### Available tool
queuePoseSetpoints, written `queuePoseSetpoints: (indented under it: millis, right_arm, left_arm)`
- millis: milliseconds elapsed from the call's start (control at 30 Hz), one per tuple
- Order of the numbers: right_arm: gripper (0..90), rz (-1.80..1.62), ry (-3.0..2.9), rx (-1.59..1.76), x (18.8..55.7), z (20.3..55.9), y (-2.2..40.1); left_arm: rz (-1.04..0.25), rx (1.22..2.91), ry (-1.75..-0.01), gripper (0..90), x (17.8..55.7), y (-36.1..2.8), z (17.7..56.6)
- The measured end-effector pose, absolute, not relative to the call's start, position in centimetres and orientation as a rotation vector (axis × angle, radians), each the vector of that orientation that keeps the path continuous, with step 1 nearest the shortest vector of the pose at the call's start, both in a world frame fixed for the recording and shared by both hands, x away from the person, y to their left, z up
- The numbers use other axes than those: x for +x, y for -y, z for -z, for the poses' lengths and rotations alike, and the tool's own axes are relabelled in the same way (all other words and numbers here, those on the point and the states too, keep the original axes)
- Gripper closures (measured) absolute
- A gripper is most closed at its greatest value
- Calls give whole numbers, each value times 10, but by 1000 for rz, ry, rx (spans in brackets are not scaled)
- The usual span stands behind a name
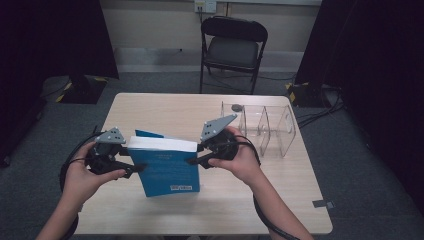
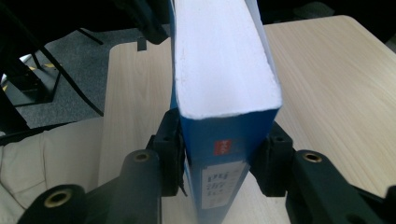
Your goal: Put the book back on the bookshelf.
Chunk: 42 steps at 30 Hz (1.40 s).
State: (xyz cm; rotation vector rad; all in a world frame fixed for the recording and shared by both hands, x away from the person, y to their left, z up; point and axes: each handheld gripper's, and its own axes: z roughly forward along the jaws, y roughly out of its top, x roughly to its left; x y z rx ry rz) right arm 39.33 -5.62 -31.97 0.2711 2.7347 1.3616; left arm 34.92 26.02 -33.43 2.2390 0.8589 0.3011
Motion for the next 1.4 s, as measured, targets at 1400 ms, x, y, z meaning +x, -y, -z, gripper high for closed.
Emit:
queuePoseSetpoints:
  millis: [1400]
  right_arm:
    - [610,-1337,-2733,282,382,320,56]
  left_arm:
    - [-261,2219,-912,428,349,-266,380]
